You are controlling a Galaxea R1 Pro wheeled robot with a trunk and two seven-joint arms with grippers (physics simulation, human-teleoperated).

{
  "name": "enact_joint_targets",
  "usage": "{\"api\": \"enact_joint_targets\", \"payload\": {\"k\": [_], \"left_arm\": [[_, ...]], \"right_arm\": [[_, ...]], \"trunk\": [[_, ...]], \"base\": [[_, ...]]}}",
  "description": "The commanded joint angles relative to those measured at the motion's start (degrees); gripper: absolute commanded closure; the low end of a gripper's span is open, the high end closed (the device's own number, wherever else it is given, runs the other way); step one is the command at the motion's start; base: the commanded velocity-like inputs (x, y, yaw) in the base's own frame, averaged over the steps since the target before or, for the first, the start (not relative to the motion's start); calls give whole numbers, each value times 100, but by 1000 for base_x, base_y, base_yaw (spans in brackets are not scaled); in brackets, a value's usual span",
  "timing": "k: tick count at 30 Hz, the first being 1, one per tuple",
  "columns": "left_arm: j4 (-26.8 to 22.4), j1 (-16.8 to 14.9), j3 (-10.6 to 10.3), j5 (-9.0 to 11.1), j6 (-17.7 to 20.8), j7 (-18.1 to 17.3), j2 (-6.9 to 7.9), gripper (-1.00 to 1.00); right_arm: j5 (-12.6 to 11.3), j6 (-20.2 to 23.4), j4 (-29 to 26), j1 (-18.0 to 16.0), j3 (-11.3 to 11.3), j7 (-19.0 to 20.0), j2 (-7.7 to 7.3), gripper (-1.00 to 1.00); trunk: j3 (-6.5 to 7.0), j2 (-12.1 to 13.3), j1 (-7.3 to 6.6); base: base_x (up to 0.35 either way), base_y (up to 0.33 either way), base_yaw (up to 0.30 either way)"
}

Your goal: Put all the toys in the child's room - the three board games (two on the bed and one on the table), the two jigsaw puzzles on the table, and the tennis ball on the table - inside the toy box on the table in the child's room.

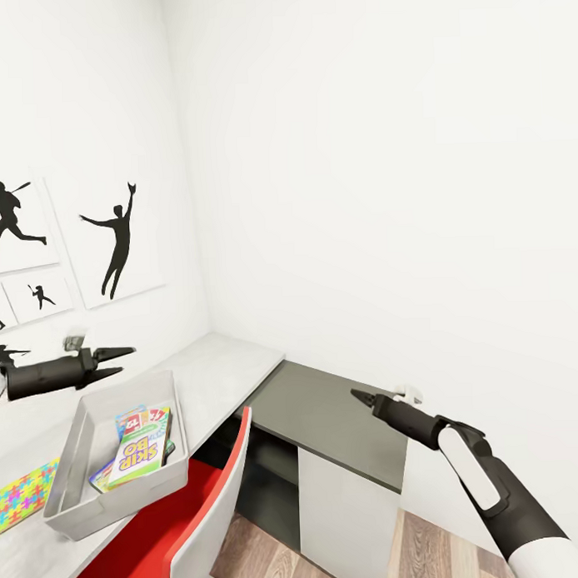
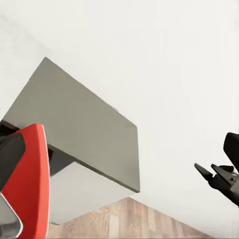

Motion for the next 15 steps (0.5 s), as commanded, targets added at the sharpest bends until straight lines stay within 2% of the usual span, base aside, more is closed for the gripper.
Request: {"api": "enact_joint_targets", "payload": {"k": [1,6,8,15], "left_arm": [[-42,-2,-93,7,-88,-85,9,-100],[-101,64,-231,-16,-334,-413,15,-100],[-115,134,-247,-30,-372,-482,16,-100],[-119,157,-252,-33,-482,-500,16,-100]], "right_arm": [[-17,17,-25,-2,5,3,-10,-100],[-23,23,-86,-2,-1,43,-49,-100],[-18,18,-93,-2,-6,225,-61,-100],[-15,14,-82,-2,-4,322,-42,-100]], "trunk": [[-3,-5,2],[-3,-5,2],[-3,-5,2],[-3,-5,2]], "base": [[0,0,0],[0,0,0],[0,0,0],[0,0,0]]}}
